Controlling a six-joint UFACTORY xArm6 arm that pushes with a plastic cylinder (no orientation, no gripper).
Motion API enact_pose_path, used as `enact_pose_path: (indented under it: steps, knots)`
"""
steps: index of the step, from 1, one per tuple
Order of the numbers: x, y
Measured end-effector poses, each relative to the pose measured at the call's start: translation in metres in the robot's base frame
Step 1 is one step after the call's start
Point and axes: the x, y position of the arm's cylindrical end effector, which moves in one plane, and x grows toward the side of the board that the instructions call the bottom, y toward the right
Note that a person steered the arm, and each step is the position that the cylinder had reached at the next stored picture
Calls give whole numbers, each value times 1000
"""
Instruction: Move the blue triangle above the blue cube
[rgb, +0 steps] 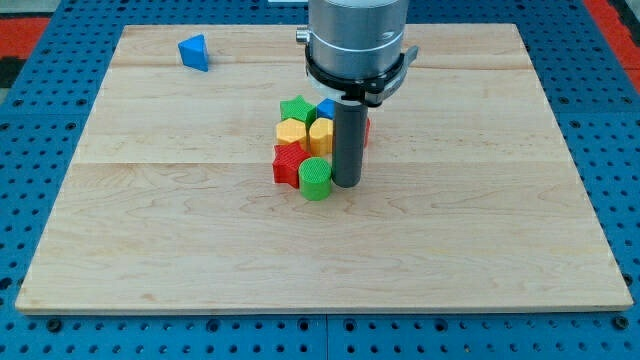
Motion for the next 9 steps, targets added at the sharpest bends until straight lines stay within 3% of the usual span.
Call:
enact_pose_path:
  steps: [1, 3, 4, 6, 8, 9]
  knots:
    - [0, -5]
    - [73, -6]
    - [67, -70]
    - [-52, -237]
    - [-196, -242]
    - [-219, -212]
